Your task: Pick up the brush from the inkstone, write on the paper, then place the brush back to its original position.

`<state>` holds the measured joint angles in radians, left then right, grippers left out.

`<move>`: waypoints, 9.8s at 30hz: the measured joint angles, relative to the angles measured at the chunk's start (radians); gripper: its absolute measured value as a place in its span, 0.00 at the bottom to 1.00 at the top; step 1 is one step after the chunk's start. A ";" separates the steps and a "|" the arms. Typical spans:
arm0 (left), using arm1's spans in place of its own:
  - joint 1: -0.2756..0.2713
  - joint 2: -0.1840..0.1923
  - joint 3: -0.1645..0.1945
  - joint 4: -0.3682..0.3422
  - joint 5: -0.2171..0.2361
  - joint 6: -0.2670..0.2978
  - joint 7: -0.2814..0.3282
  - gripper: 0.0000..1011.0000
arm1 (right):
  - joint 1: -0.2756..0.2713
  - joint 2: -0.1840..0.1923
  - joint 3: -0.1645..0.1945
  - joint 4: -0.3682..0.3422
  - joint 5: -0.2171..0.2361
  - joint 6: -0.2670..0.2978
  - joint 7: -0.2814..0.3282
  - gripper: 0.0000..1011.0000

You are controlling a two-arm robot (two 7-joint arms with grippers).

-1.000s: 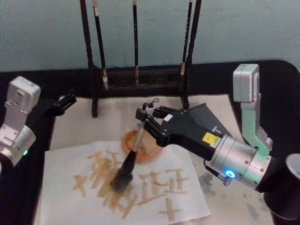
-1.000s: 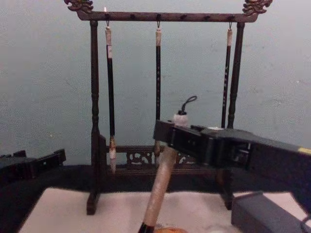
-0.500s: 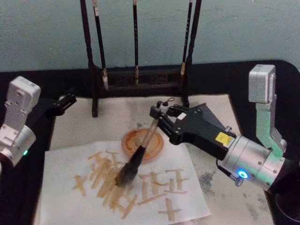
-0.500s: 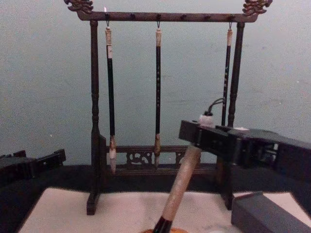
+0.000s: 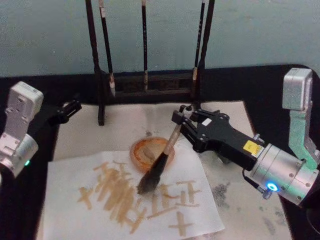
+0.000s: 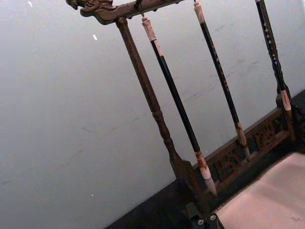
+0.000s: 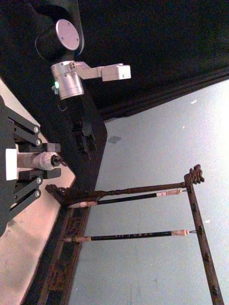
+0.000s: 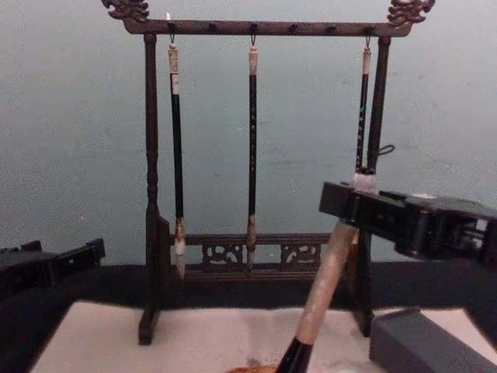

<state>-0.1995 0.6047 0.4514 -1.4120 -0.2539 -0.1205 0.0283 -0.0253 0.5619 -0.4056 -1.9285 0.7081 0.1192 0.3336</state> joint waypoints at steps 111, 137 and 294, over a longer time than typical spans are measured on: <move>0.000 0.000 0.000 0.000 0.000 0.000 0.000 0.99 | 0.153 -0.121 -0.012 0.129 0.104 -0.063 -0.001 0.20; 0.000 0.000 0.000 0.000 0.000 0.000 0.000 0.99 | 0.222 -0.225 0.025 0.318 0.098 -0.120 -0.021 0.20; 0.000 0.000 0.000 0.000 0.000 0.000 0.000 0.99 | 0.082 -0.243 0.162 0.358 -0.116 0.013 -0.202 0.99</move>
<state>-0.1995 0.6047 0.4514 -1.4120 -0.2539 -0.1205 0.0283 0.0563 0.3187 -0.2434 -1.5708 0.5922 0.1325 0.1317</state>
